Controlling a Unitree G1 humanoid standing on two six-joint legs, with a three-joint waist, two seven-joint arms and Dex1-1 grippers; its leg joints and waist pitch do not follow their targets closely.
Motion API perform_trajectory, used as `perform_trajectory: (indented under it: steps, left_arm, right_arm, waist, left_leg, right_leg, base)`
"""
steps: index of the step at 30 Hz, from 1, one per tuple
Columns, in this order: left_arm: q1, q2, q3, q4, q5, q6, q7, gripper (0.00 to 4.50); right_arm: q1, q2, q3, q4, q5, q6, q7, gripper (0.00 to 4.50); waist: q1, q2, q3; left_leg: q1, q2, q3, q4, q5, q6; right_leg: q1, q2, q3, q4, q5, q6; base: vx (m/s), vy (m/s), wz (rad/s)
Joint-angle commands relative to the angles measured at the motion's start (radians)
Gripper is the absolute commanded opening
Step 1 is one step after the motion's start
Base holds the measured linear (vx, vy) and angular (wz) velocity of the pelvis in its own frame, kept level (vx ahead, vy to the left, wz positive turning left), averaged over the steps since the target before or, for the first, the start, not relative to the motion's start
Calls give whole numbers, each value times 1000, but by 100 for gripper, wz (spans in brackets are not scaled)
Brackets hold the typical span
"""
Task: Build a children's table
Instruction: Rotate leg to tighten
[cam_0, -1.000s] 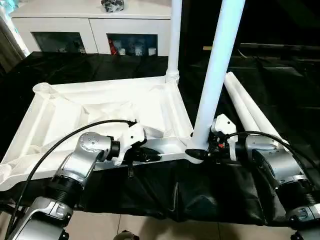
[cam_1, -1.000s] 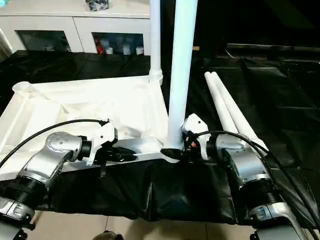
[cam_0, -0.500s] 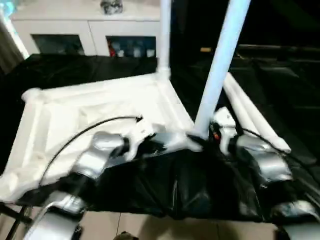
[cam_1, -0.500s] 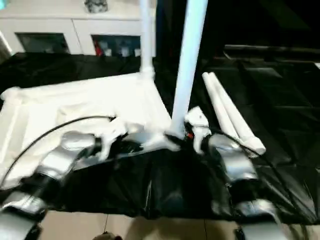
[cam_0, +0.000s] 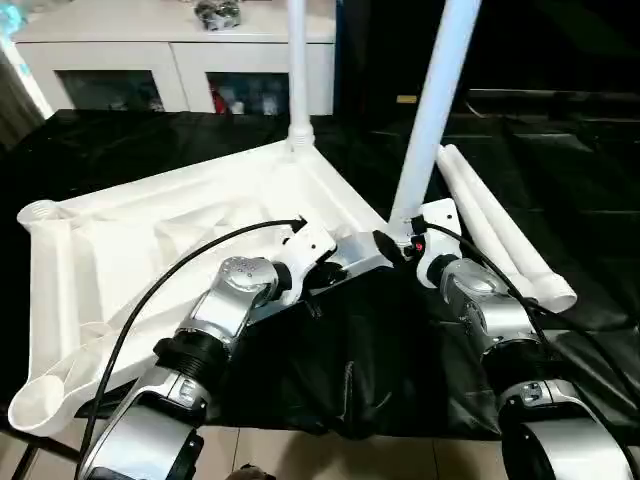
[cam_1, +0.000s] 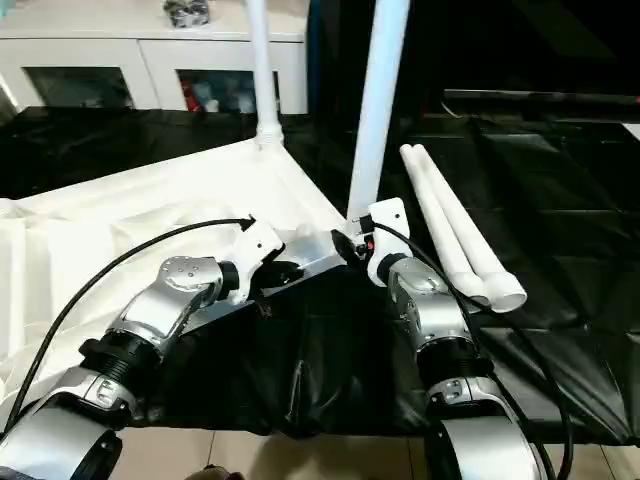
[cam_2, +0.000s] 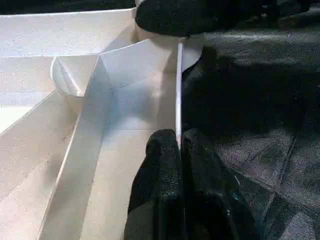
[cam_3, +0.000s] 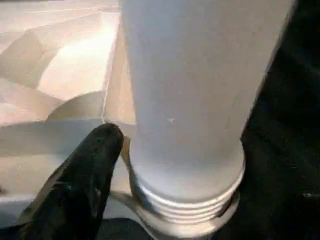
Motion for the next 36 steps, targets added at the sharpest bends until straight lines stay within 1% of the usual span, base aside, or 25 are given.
perform_trajectory:
  steps: [1,3,4,5,7,8,9,10,11,12,13,14,16,18,19,20,21,22,23,25,26,31,33,35,36]
  left_arm:
    - [-2,-1,9,-51,-52,-61,-56,0]
    - [9,15,6,-65,-59,-72,-90,0]
    - [15,24,5,-74,-66,-79,-112,0]
    - [25,38,2,-90,-76,-84,-145,0]
    - [29,44,1,-97,-80,-84,-159,0]
    - [50,84,-11,-127,-97,-95,-240,0]
    - [54,95,-15,-134,-99,-98,-260,0]
    - [56,101,-18,-136,-99,-101,-272,0]
    - [56,101,-18,-136,-99,-101,-272,0]
    - [60,110,-19,-139,-100,-104,-288,0]
    - [66,124,-21,-147,-105,-108,-314,0]
    - [72,138,-21,-154,-110,-106,-335,0]
    - [80,153,-21,-166,-116,-106,-361,0]
    - [96,177,-22,-191,-131,-98,-409,0]
    - [102,185,-23,-199,-137,-97,-424,0]
    - [102,185,-23,-200,-137,-97,-425,0]
    - [109,194,-25,-213,-145,-87,-443,0]
    - [116,201,-27,-224,-152,-81,-461,0]
    - [121,207,-29,-232,-156,-72,-473,0]
    - [128,216,-34,-243,-159,-62,-489,0]
    - [131,220,-37,-247,-161,-59,-498,0]
    - [134,223,-36,-247,-156,-59,-502,0]
    - [134,219,-34,-245,-152,-60,-490,0]
    - [129,210,-32,-235,-140,-60,-458,0]
    - [117,190,-26,-210,-118,-60,-393,0]
  right_arm:
    - [16,3,94,-22,-6,-19,148,392]
    - [25,-24,109,-41,-8,-28,200,392]
    - [30,-39,115,-50,-11,-32,227,392]
    - [36,-61,122,-63,-13,-38,267,392]
    - [39,-70,124,-67,-14,-40,283,392]
    - [46,-123,132,-98,-9,-46,374,392]
    - [48,-136,134,-105,-7,-47,396,392]
    - [48,-143,135,-109,-7,-48,410,392]
    - [48,-144,135,-109,-7,-49,411,392]
    - [49,-156,138,-114,-5,-51,432,392]
    - [55,-174,141,-132,6,-46,468,392]
    - [61,-192,145,-150,16,-39,504,392]
    - [70,-212,150,-174,28,-31,548,392]
    - [92,-245,162,-215,40,-13,614,367]
    - [99,-255,166,-227,43,-8,633,360]
    - [99,-255,166,-227,43,-8,634,357]
    - [106,-265,169,-239,49,1,654,347]
    - [112,-270,169,-250,54,8,673,322]
    - [116,-274,169,-260,60,18,688,317]
    - [122,-280,174,-274,65,18,705,317]
    - [125,-283,176,-282,70,27,715,289]
    - [137,-285,183,-305,76,45,732,274]
    - [142,-279,184,-309,78,49,729,272]
    - [146,-265,180,-306,82,56,717,272]
    - [145,-238,169,-287,80,55,677,272]
  waist:
    - [3,-15,-72]
    - [2,-16,-72]
    - [3,-15,-72]
    - [4,-16,-73]
    - [4,-16,-73]
    - [4,-17,-72]
    - [8,-16,-73]
    - [7,-15,-72]
    - [8,-13,-73]
    - [7,-14,-73]
    - [8,-16,-71]
    - [8,-16,-71]
    - [11,-17,-72]
    - [13,-18,-72]
    - [14,-18,-71]
    - [16,-18,-72]
    - [18,-17,-72]
    - [19,-17,-72]
    - [19,-17,-71]
    - [20,-17,-71]
    - [22,-16,-70]
    - [24,-18,-71]
    - [25,-18,-71]
    - [26,-17,-71]
    - [24,-19,-70]
  left_leg:
    - [12,8,0,-68,-221,31]
    - [11,9,2,-67,-215,38]
    - [12,10,3,-66,-201,45]
    - [11,10,2,-65,-196,48]
    - [11,11,3,-65,-187,56]
    - [12,13,3,-65,-194,59]
    - [13,15,4,-64,-195,62]
    - [12,15,5,-64,-197,64]
    - [15,16,5,-64,-203,63]
    - [16,16,5,-64,-205,63]
    - [14,15,4,-66,-211,59]
    - [14,16,5,-66,-212,58]
    - [13,18,4,-65,-202,65]
    - [14,18,5,-64,-194,70]
    - [12,18,5,-64,-189,72]
    - [14,19,6,-63,-190,73]
    - [14,18,5,-63,-191,73]
    - [15,18,5,-64,-194,71]
    - [15,19,5,-65,-197,70]
    - [15,19,5,-65,-205,67]
    - [18,19,6,-65,-213,62]
    - [16,18,5,-66,-203,56]
    - [15,18,5,-65,-196,57]
    - [16,18,5,-65,-199,55]
    - [16,18,5,-66,-202,53]
  right_leg:
    - [50,-39,22,-75,-184,-214]
    - [49,-38,23,-74,-172,-216]
    - [48,-39,23,-71,-150,-225]
    - [51,-38,23,-70,-144,-227]
    - [50,-37,22,-67,-128,-237]
    - [49,-37,21,-67,-134,-243]
    - [50,-37,21,-66,-135,-243]
    - [47,-35,22,-66,-132,-245]
    - [45,-37,22,-66,-138,-247]
    - [44,-37,23,-66,-136,-250]
    - [46,-36,21,-67,-148,-250]
    - [46,-37,23,-66,-149,-249]
    - [48,-38,23,-65,-138,-247]
    - [47,-37,23,-63,-130,-249]
    - [47,-37,22,-63,-128,-251]
    - [45,-37,23,-63,-130,-251]
    - [46,-37,23,-63,-136,-251]
    - [45,-37,23,-63,-142,-252]
    - [44,-37,23,-63,-144,-252]
    - [44,-37,23,-64,-154,-251]
    - [42,-38,24,-67,-174,-247]
    - [43,-37,25,-65,-167,-241]
    - [43,-37,24,-65,-161,-242]
    - [43,-38,24,-66,-169,-241]
    - [41,-37,25,-66,-174,-238]
  base:
    - [0,0,0]
    - [0,0,0]
    - [0,0,0]
    - [0,0,0]
    - [0,0,0]
    - [0,0,0]
    - [0,0,0]
    - [0,0,0]
    - [0,0,0]
    - [0,0,0]
    - [0,0,0]
    - [0,0,0]
    - [0,0,0]
    - [0,0,0]
    - [0,0,0]
    - [0,0,0]
    - [0,0,0]
    - [0,0,0]
    - [0,0,0]
    - [0,0,0]
    - [0,0,0]
    - [0,0,0]
    - [0,0,0]
    - [0,0,0]
    - [0,0,0]
